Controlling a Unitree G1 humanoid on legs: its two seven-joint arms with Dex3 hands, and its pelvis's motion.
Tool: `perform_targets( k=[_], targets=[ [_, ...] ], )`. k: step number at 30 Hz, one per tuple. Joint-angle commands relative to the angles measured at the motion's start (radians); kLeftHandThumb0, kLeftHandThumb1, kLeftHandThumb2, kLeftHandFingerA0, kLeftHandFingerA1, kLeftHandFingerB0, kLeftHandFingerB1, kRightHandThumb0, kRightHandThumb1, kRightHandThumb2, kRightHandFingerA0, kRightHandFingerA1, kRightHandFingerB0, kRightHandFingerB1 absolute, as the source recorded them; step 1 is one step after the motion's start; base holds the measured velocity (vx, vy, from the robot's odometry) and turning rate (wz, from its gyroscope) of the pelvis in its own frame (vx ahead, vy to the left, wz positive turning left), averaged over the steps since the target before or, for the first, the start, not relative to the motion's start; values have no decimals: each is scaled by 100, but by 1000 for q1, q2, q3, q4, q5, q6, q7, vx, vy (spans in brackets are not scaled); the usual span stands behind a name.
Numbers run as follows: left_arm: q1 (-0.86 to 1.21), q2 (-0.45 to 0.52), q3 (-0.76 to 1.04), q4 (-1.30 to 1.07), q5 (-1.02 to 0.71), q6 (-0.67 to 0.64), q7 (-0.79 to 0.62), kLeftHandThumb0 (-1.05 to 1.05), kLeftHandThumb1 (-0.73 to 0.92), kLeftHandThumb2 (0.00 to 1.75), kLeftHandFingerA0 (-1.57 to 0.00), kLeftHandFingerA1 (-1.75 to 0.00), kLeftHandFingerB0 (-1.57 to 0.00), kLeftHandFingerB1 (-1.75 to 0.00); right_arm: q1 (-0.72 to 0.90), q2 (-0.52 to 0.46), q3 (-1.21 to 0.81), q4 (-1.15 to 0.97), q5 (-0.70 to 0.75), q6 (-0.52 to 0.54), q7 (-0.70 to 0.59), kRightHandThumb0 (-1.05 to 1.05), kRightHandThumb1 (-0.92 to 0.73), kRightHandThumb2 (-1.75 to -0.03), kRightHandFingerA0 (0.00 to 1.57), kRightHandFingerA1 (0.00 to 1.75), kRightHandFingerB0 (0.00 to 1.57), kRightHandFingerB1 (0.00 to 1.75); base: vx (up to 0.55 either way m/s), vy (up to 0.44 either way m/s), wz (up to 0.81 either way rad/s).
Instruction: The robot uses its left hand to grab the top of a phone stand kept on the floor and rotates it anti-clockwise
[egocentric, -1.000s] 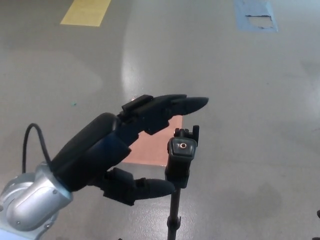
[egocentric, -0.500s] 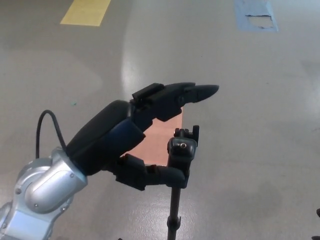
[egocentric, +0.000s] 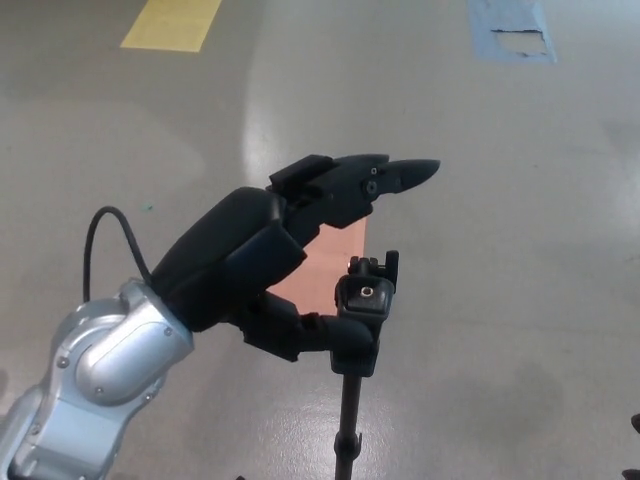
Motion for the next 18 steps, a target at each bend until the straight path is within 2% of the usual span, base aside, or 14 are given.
perform_targets(
  k=[1,3,4,5,6,7,8,9,11,13,18],
  targets=[
    [-8,-8,-17,19,50,11,23,-28,43,55,-8,-29,-7,-27,-13,-22,-1,2,-6,2,2,-30,-65,-60,48,39,10,25,0,0,0],
    [-7,-9,-19,21,51,10,24,-28,43,55,-8,-29,-7,-27,-13,-22,1,2,-8,3,0,-30,-65,-60,48,39,10,25,0,0,0],
    [-4,-10,-24,20,57,15,21,-29,43,56,-8,-29,-6,-26,-12,-23,4,1,-11,1,0,-31,-65,-61,41,38,10,23,0,0,0],
    [-3,-10,-25,20,59,16,20,-29,43,56,-8,-29,-6,-26,-12,-23,4,1,-11,0,0,-31,-65,-61,41,38,10,23,0,0,0],
    [0,-10,-29,22,65,16,20,-29,45,54,-9,-29,-6,-29,-13,-22,4,1,-10,3,-1,-31,-64,-62,33,35,10,23,0,0,0],
    [1,-10,-33,24,67,17,19,-33,44,63,-5,-33,-4,-28,-11,-22,0,1,-6,2,3,-28,-64,-62,25,34,9,21,0,0,0],
    [3,-10,-35,26,68,17,18,-33,44,63,-5,-33,-4,-28,-10,-21,-3,1,-3,0,7,-28,-64,-62,25,34,9,21,0,0,0],
    [4,-11,-37,28,69,20,17,-35,48,60,-6,-30,-3,-26,-9,-22,-2,2,-3,-2,8,-30,-64,-62,35,37,9,22,0,0,0],
    [4,-12,-41,30,72,26,14,-35,44,63,-6,-33,-4,-28,-10,-23,3,2,-9,-1,5,-30,-64,-62,30,35,9,22,0,0,0],
    [4,-12,-46,31,78,34,10,-36,43,59,-8,-30,-8,-23,-10,-23,0,1,-6,0,8,-29,-64,-62,33,36,9,22,0,0,0],
    [7,-12,-56,35,86,46,8,-36,43,62,-6,-32,-4,-27,-10,-22,3,2,-8,0,6,-29,-64,-62,32,36,9,22,0,0,0]
  ],
)
